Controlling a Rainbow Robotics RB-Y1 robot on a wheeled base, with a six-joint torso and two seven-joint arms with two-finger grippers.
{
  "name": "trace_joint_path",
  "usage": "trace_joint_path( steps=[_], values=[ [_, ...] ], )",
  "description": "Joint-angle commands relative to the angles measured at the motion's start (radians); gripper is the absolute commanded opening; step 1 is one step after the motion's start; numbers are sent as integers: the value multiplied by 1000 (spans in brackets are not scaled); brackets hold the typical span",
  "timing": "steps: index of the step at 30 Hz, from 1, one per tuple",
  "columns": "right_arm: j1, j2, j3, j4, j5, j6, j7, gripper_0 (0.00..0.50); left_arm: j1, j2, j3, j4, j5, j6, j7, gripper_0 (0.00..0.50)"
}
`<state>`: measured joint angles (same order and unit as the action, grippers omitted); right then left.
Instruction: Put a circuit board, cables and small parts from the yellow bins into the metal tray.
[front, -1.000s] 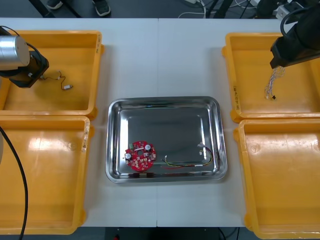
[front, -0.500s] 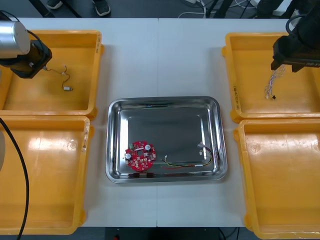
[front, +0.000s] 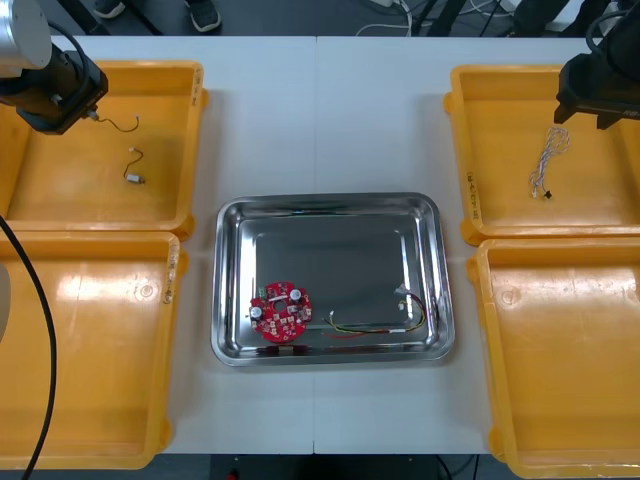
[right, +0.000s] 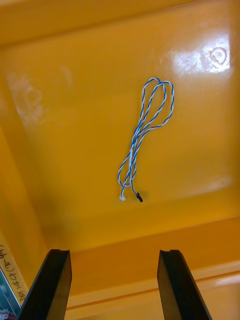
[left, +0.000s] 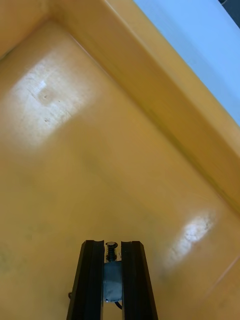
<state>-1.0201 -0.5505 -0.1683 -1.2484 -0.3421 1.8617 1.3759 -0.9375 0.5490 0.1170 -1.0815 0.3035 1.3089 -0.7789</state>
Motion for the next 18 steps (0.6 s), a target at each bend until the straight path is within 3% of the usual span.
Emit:
trace_joint_path(
  steps=[1, 9, 18],
  values=[
    [-63, -9, -23, 15, 26, -24, -26, 500, 5, -1, 43, -94, 23, 56, 47, 0],
    [-134, -11, -23, 224, 69, -150, -17, 500, 5, -1, 64, -218, 60, 178, 40, 0],
    [-138, 0, -23, 336, 81, -271, -18, 500, 5, -50, 56, -400, 105, 374, 36, 0]
  ],
)
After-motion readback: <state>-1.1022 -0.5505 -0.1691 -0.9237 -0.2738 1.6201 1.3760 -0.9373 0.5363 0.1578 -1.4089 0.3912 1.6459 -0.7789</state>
